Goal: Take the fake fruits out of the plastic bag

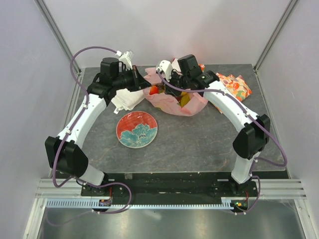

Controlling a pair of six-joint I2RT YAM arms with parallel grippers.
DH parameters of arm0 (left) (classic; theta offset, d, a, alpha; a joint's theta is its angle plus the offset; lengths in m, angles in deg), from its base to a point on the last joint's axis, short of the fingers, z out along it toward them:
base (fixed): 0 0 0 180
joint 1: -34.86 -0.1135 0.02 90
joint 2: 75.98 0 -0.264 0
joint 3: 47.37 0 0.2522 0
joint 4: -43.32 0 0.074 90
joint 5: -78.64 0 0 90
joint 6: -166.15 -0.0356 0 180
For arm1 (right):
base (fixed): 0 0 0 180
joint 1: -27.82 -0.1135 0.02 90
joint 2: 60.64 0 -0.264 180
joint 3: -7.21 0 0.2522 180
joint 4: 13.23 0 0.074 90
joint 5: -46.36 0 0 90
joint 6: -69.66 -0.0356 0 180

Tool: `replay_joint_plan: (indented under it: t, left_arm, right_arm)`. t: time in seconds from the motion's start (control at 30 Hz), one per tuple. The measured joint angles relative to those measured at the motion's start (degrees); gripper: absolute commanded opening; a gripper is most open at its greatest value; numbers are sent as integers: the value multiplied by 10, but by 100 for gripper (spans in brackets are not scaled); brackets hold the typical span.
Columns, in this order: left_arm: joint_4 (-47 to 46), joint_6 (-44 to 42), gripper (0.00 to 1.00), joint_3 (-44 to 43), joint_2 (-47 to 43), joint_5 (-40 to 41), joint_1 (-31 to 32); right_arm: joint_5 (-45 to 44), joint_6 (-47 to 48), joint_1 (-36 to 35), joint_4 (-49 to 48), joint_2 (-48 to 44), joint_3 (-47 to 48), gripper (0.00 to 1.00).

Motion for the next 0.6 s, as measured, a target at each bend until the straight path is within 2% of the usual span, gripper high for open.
replay_joint_plan:
  t: [0.07,0.1,0.17,0.2,0.33,0.47,0.6]
  left_arm:
    - [-6,20,2,13,0,-2,-13]
    - [-7,31,2,19,1,-2,-22]
    - [-10,49,2,28,7,-4,-41]
    - [-14,57,2,31,14,-5,-53]
    - [-24,74,2,37,44,-7,-80]
    - [-26,74,2,39,64,-14,-82]
    - [-19,71,2,39,68,-15,-79]
  right_arm:
    - [-7,-13,0,-27,19,0,34]
    - [-11,-18,0,-38,29,0,51]
    - [-25,-29,0,-57,50,3,66]
    - [-37,-37,0,-69,68,10,69]
    - [-106,-71,-1,-109,145,55,69]
    - [-159,-99,0,-136,216,112,69]
    - [-149,-121,7,-137,247,153,69]
